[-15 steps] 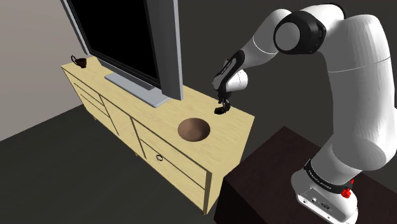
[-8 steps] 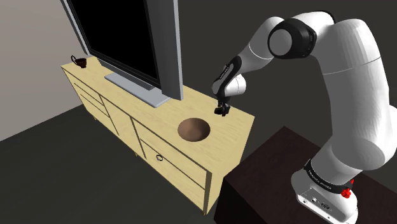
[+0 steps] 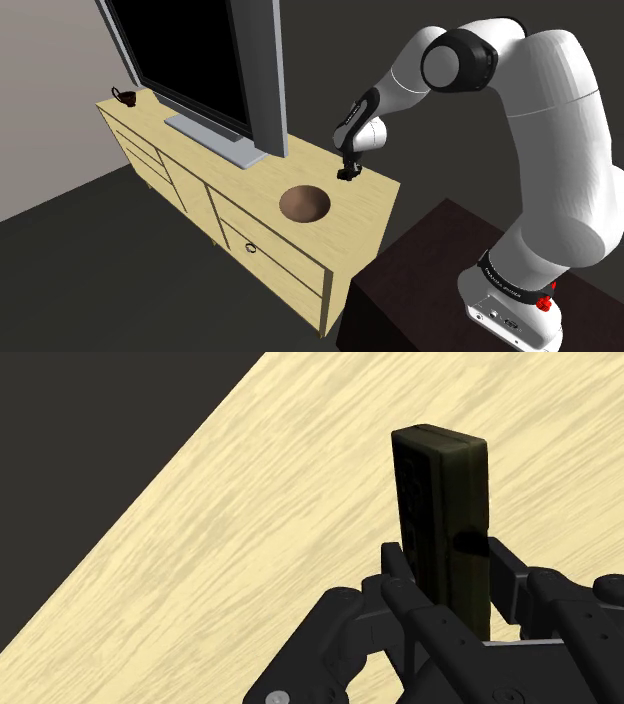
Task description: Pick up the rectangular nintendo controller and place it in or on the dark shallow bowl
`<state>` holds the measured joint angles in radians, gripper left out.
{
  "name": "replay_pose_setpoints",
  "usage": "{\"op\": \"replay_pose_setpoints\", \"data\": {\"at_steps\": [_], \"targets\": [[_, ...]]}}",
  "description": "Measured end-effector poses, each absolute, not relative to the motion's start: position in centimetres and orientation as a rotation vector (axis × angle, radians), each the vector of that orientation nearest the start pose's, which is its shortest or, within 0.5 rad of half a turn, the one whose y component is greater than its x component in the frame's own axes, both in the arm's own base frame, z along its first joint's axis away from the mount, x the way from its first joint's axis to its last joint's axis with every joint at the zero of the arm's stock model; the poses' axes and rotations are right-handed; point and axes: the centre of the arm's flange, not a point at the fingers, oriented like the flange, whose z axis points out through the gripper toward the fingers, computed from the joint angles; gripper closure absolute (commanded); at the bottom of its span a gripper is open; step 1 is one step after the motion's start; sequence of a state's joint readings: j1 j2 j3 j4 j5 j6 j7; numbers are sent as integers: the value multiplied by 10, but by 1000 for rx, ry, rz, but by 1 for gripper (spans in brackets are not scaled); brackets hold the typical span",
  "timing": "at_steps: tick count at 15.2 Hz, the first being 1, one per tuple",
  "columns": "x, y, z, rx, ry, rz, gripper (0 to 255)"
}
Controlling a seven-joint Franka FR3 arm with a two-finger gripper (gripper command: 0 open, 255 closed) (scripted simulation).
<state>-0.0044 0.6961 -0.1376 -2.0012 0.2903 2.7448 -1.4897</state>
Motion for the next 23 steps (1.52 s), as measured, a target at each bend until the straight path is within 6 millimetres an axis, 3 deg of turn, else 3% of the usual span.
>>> {"op": "replay_pose_setpoints", "data": {"at_steps": [8,23], "targets": [[591,-97,115,-2685,-1678,-108,255],[591,-97,190,-2687,-1679,-110,255]]}}
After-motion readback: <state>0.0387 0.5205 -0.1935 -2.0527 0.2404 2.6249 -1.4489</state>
